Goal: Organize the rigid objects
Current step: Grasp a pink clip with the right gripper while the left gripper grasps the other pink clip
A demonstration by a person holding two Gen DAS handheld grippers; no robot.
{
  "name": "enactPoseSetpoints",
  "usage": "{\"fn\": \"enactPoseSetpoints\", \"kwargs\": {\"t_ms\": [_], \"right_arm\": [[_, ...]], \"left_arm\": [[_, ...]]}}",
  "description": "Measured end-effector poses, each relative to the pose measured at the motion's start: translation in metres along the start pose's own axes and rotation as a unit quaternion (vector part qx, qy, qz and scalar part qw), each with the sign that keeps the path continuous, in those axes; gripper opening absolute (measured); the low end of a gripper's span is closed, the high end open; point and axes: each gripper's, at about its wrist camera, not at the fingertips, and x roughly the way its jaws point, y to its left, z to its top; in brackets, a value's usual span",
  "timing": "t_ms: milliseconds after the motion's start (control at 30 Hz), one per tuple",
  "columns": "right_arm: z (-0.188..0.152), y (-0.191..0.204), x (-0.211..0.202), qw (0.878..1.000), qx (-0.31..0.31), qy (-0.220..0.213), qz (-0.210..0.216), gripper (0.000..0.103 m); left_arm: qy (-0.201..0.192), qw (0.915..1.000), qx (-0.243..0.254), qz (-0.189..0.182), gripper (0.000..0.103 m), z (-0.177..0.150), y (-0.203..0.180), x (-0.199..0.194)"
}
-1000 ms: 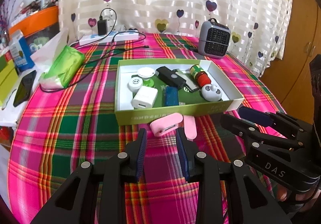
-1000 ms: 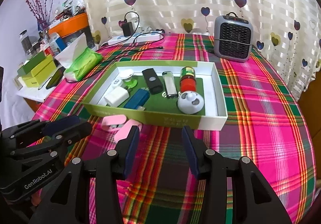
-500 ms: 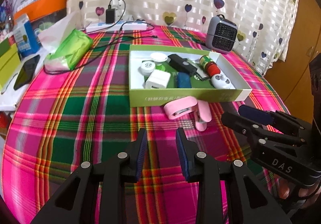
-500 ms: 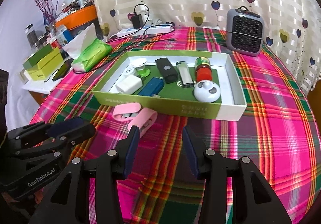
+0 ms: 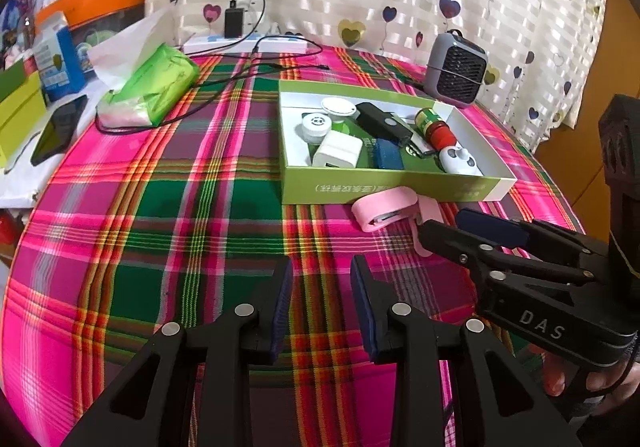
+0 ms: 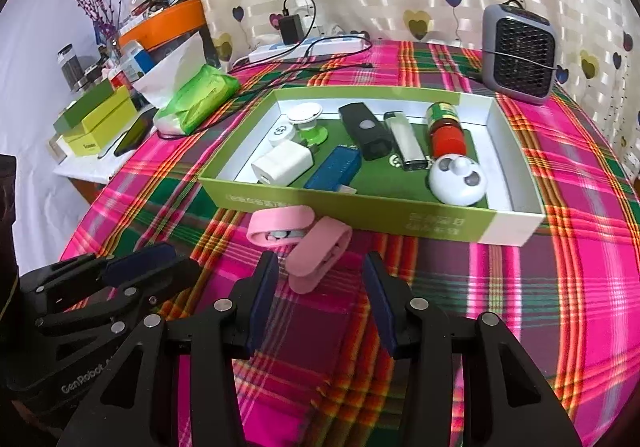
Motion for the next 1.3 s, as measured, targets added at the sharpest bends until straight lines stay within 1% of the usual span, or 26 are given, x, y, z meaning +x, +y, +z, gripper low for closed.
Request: {"fn": "enactPoseSetpoints", "kwargs": {"t_ms": [100,400,533,567,667,833,1033,1100,1167,1267,1300], "right_arm": [[0.001,0.004,0.006,1.0,-0.005,0.006,-0.002,0.045],[0.005,0.001,0.019,0.999,-0.009,0.016,-0.038,0.045],[0.003,-0.004,0.018,0.999,-0.002,0.022,-0.048,0.045],[0.003,-0.005,0.017,0.999,-0.003,0.022,-0.049,0.045],[0.003,-0.003,0.018,0.998,-0.016,0.021,-0.059,0.045],[0.006,0.004,0.024,0.997,-0.031,0.026,-0.058,0.045],[0.007,-0.002,0.023,0.998,-0.021,0.024,-0.056,0.045],[0.006,-0.004,0.023,0.998,-0.021,0.023,-0.059,0.041],[0.006,-0.005,0.021,0.998,-0.022,0.023,-0.06,0.029],[0.005,-0.006,0.021,0.998,-0.022,0.022,-0.061,0.022],[0.005,-0.006,0.02,0.998,-0.022,0.023,-0.061,0.021]], "left_arm": [[0.002,1.0,-0.002,0.001,0.029,0.0,0.003,0.001],[0.005,1.0,-0.004,0.001,0.029,0.001,0.007,0.003],[0.004,0.9999,0.001,-0.01,0.029,0.004,0.005,0.006],[0.001,0.9998,0.004,-0.018,0.029,0.005,0.004,0.006],[0.0,0.9995,0.015,-0.027,0.029,0.008,-0.002,0.008],[0.004,0.9991,0.024,-0.034,0.029,0.012,-0.005,0.012],[0.006,0.9984,0.035,-0.045,0.029,0.017,-0.008,0.018],[0.007,0.998,0.042,-0.046,0.03,0.019,-0.011,0.02],[0.006,0.9975,0.051,-0.049,0.03,0.022,-0.015,0.022],[0.01,0.9965,0.063,-0.054,0.032,0.026,-0.02,0.026],[0.01,0.9962,0.067,-0.054,0.032,0.027,-0.021,0.028]]}}
